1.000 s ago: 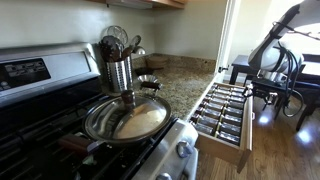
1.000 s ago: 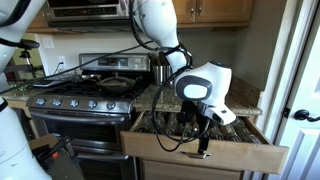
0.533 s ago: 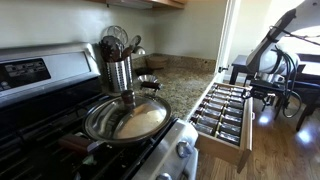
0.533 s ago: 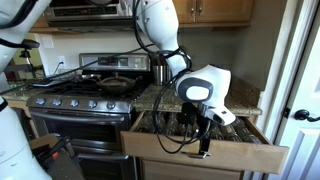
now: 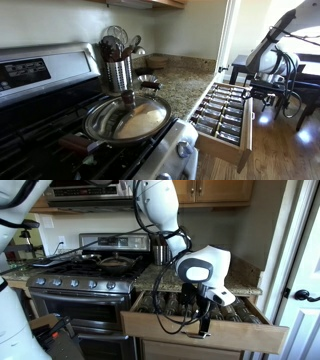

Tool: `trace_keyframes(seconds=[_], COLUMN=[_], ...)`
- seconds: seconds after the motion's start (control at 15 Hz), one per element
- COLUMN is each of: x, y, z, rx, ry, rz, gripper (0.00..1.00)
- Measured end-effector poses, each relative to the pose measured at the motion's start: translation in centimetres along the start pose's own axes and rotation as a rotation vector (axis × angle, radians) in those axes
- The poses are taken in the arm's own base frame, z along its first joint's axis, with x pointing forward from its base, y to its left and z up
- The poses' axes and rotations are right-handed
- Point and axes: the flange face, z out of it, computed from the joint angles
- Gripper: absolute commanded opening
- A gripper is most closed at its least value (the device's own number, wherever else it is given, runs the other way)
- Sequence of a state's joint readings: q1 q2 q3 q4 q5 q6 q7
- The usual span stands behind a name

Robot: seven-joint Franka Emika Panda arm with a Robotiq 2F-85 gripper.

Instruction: Open the topmost drawer on the right

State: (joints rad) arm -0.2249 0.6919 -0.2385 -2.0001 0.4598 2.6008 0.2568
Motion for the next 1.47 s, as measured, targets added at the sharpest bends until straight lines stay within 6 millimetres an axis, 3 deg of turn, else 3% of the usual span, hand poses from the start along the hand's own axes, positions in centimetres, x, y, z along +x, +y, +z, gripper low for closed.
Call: trace_keyframes(seconds=[0.73, 1.0, 1.47], x=[-0.5, -1.1, -1.0], y=[4.1, 7.5, 16.1], z=[0.4, 0.4, 0.4], rx=[-0.036, -0.040, -0.044], ry=[0.052, 0.096, 0.102], rz=[0.009, 0.009, 0.039], gripper=[1.00, 1.00, 1.00])
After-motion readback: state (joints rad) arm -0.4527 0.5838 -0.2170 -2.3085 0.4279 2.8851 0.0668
